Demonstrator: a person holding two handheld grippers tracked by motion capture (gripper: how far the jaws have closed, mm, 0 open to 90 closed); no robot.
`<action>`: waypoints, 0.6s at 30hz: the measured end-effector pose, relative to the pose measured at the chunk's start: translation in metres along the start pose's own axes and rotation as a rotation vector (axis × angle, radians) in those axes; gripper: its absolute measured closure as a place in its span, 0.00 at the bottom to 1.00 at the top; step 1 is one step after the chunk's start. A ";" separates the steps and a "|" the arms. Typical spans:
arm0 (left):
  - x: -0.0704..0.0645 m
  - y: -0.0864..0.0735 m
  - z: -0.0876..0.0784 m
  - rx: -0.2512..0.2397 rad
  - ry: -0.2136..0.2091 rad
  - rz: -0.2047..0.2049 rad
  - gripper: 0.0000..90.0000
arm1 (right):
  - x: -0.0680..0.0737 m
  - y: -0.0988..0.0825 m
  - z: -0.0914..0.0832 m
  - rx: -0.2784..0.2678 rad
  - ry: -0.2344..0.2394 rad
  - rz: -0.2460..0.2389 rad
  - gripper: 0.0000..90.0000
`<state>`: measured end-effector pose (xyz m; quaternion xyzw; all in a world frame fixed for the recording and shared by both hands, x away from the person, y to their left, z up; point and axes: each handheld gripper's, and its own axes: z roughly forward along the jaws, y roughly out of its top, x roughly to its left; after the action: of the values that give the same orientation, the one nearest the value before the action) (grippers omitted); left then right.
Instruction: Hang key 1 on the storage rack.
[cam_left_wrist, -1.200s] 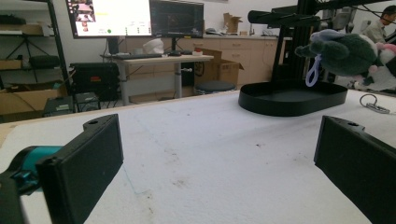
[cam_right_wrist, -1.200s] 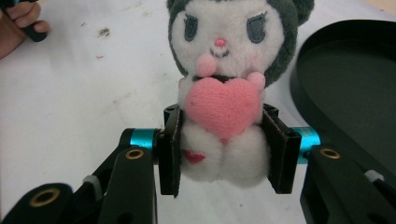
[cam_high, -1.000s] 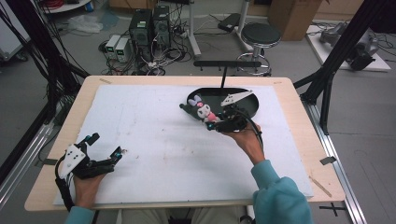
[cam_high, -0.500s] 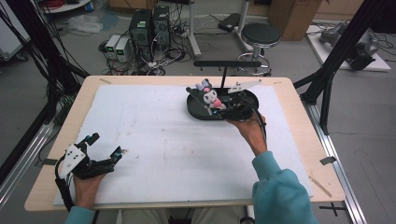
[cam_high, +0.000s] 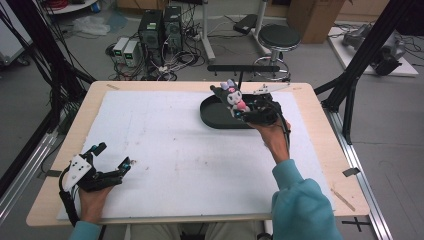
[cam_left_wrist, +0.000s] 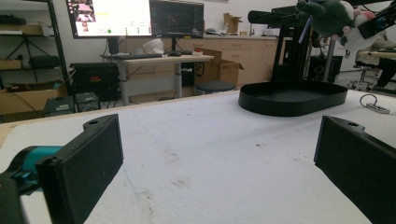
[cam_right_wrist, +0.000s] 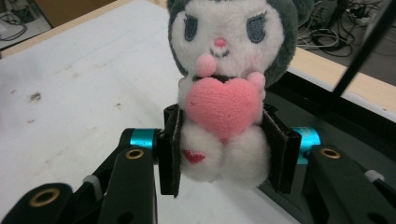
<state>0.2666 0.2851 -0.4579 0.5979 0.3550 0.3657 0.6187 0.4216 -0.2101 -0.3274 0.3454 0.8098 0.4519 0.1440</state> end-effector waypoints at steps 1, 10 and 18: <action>0.000 0.000 0.000 0.000 -0.001 -0.001 0.02 | -0.005 0.001 -0.003 -0.010 -0.016 0.007 0.62; 0.000 0.000 0.000 0.000 -0.001 0.000 0.02 | -0.018 0.012 -0.011 -0.027 -0.067 0.022 0.62; 0.000 0.000 0.000 0.001 0.000 -0.001 0.02 | -0.026 0.022 -0.016 -0.037 -0.087 0.026 0.62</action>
<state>0.2666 0.2853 -0.4579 0.5980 0.3553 0.3651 0.6187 0.4407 -0.2304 -0.3025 0.3726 0.7896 0.4533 0.1795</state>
